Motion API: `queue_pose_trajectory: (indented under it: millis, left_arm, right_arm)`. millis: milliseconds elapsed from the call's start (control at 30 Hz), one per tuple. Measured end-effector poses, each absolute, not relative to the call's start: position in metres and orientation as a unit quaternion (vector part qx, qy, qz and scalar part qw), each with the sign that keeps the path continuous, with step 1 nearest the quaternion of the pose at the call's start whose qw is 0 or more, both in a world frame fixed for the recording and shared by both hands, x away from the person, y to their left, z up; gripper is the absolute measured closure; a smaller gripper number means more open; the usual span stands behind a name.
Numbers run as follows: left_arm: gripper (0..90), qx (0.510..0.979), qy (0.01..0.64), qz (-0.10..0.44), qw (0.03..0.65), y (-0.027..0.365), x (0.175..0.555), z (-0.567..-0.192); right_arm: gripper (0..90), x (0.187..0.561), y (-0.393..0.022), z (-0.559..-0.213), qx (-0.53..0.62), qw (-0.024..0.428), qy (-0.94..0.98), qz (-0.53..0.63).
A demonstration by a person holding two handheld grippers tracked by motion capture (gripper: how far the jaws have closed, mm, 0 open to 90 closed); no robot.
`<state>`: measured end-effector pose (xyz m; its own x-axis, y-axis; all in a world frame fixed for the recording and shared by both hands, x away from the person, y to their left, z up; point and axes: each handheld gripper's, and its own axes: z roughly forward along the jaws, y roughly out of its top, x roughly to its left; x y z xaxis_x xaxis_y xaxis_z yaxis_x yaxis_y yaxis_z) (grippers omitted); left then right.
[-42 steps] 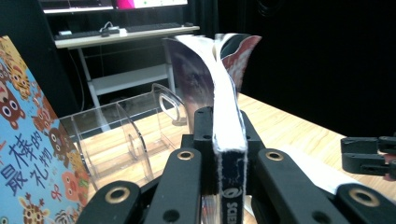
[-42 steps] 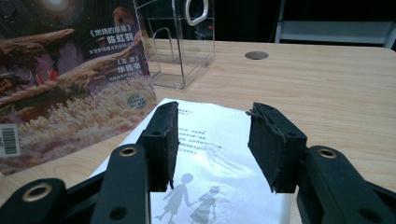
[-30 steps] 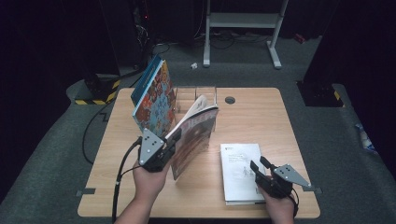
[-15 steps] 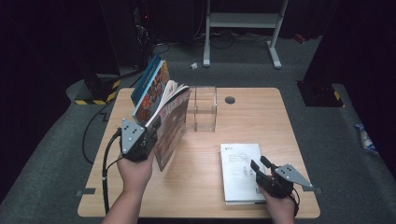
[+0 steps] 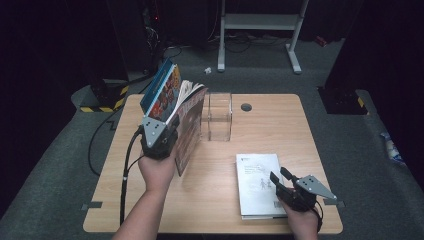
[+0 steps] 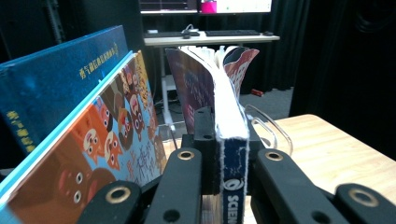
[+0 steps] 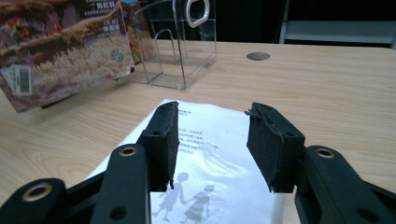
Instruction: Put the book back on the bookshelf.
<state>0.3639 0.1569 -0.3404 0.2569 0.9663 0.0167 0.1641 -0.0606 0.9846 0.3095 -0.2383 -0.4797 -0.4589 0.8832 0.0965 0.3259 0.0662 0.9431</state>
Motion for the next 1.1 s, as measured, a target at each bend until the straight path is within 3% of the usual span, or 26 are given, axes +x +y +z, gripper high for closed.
queue_pose_trajectory:
  millis: [1100]
  left_arm:
    - [84.1,0.597,0.465,0.415,0.505,0.125,0.439,-0.347]
  right_arm:
    - [52.3,0.312,-0.248,-0.483,0.44,0.274,0.683,0.515]
